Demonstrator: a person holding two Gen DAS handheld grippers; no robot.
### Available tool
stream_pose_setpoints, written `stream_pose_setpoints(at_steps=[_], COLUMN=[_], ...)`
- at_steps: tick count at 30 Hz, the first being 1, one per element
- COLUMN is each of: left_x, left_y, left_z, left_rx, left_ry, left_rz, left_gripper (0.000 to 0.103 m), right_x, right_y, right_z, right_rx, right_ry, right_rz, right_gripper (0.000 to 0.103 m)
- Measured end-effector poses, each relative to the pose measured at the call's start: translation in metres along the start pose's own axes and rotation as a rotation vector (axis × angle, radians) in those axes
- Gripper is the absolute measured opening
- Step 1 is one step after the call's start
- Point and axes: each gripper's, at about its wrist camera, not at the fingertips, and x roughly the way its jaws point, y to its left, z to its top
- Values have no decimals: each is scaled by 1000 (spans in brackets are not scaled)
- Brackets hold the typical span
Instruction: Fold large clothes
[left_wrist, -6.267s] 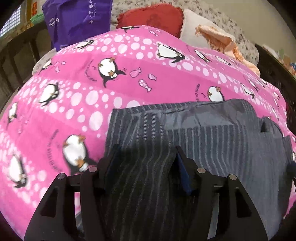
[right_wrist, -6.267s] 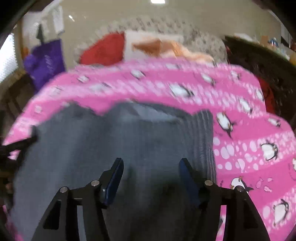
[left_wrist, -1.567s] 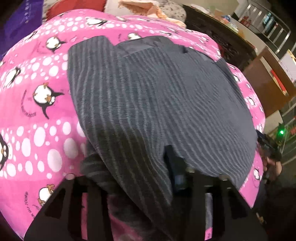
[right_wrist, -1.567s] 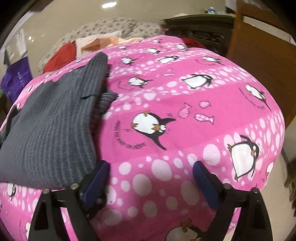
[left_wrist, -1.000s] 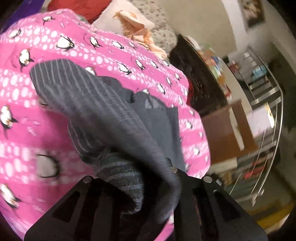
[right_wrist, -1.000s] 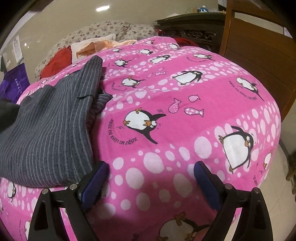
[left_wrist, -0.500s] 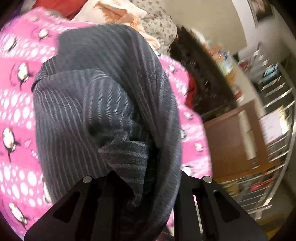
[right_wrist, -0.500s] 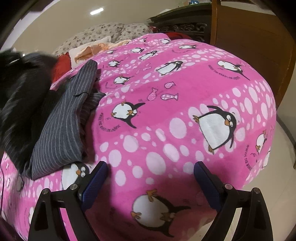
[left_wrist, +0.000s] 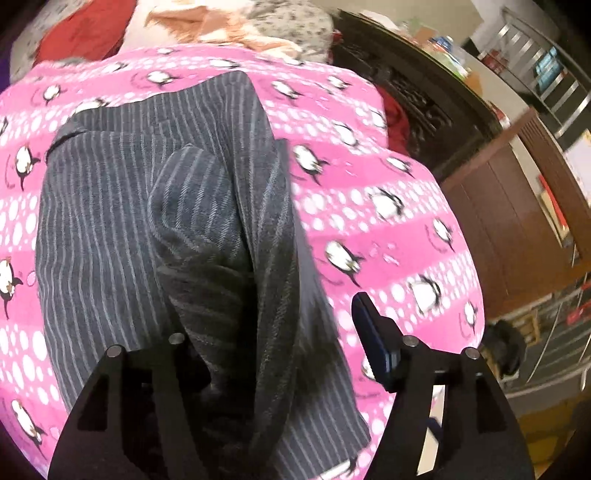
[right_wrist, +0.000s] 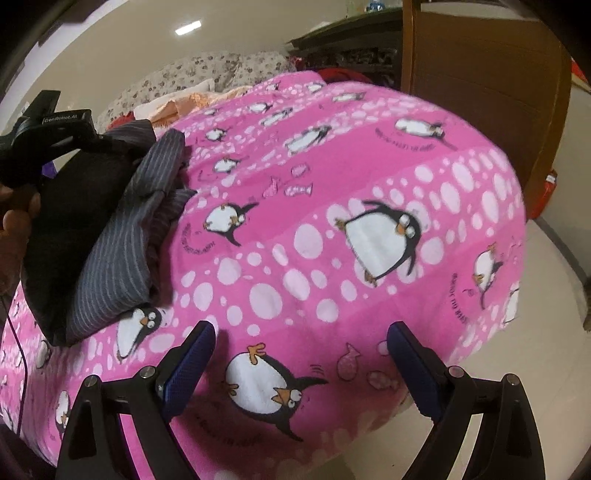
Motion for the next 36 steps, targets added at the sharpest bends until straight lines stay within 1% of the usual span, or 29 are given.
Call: stream_pose_setpoints(at_steps=[1, 3, 6, 8, 12, 15, 17, 18, 20, 21, 22, 23, 24, 25, 26, 28, 29, 31, 32, 33, 35, 36], left_x=[-4, -16, -36, -47, -76, -96, -107, -115, -115, -107, -101, -93, -82, -78, -71, -69, -68, -65, -65, -64, -65, -66], left_y=[-6, -11, -16, -16, -4, 10, 22, 39, 60, 73, 82, 89, 94, 93, 86, 69, 60, 43, 39, 39, 40, 43], left_z=[-6, -13, -11, -4, 10, 17, 18, 15, 6, -2, -10, -19, -33, -41, -55, -74, -84, -97, -99, -100, -101, -103], left_rx=[0, -10, -13, -26, -73, -84, -84, -88, -92, -93, -102, -116, -123, -117, -83, -7, 30, 127, 152, 158, 140, 135], left_ry=[4, 3, -13, -30, -85, -132, -160, -174, -176, -151, -124, -94, -49, -30, 9, 43, 53, 46, 38, 33, 15, 9], left_rz=[-25, -113, -220, -263, -311, -332, -324, -302, -242, -207, -201, -211, -246, -272, -319, -355, -356, -311, -307, -307, -328, -338], left_gripper=[66, 66, 67, 68, 68, 68, 69, 69, 69, 69, 69, 69, 69, 69, 69, 69, 69, 69, 69, 69, 69, 69], right_x=[-3, -11, -18, -21, -32, -37, -40, -42, -49, -54, -58, -63, -70, -73, -78, -87, -93, -103, -108, -110, -110, -107], right_y=[0, 0, -1, -1, 6, 12, 15, 17, 22, 24, 25, 27, 30, 32, 36, 42, 45, 52, 56, 60, 82, 95], right_z=[1, 1, -1, -2, 0, 2, 5, 7, 14, 18, 23, 30, 37, 43, 51, 64, 70, 83, 90, 97, 115, 122], right_rx=[-1, -9, -12, -3, -21, -36, -44, -51, -77, -86, -92, -99, -108, -114, -126, -147, -156, -170, -166, -164, -200, -230], right_ry=[-6, -19, -22, -20, -43, -54, -66, -73, -96, -115, -130, -149, -168, -179, -194, -219, -235, -265, -282, -293, -290, -277], right_rz=[-3, -17, -33, -38, -45, -47, -46, -41, -29, -24, -12, 6, 20, 25, 29, 38, 44, 50, 69, 110, 247, 298], right_gripper=[93, 93, 93, 93, 93, 93, 93, 93, 93, 93, 93, 93, 93, 93, 93, 93, 93, 93, 93, 93, 93, 92])
